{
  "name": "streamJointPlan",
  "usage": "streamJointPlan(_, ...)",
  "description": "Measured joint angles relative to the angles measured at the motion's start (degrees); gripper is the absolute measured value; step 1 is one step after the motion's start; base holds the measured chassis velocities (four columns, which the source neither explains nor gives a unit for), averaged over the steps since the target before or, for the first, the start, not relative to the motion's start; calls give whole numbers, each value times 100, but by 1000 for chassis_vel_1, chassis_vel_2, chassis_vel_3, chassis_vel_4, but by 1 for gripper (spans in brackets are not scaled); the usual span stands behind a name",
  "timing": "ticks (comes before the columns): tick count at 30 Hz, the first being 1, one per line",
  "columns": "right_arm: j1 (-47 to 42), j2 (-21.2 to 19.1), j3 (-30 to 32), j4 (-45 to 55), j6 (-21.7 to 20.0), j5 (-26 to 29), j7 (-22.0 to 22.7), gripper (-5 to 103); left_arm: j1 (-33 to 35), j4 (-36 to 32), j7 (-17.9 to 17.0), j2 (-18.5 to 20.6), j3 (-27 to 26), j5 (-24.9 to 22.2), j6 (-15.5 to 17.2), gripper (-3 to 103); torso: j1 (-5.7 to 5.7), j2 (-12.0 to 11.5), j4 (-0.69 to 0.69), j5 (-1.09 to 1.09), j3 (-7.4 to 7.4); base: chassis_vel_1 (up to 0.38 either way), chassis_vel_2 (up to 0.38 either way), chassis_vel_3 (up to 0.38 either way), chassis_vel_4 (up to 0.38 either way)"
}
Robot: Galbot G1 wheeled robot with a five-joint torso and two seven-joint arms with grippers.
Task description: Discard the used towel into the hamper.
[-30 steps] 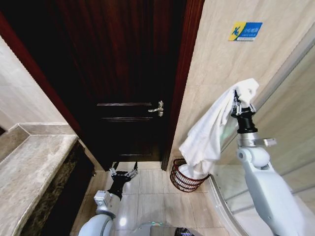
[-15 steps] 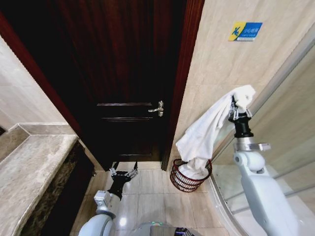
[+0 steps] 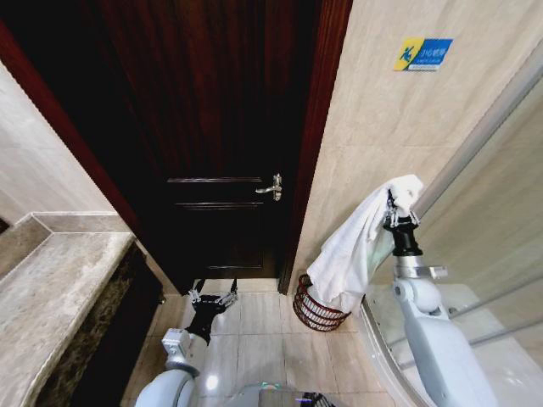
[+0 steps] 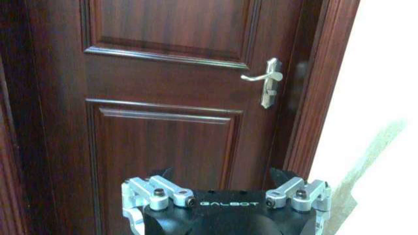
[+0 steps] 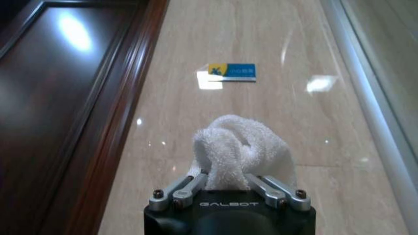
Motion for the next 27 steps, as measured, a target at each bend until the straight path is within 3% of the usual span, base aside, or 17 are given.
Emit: streamJointPlan(27, -286, 456, 41, -1383, 754, -143, -448, 11, 0, 0, 0, 0, 0, 0, 0, 99, 1, 0, 0, 1, 0, 0, 0, 0, 0)
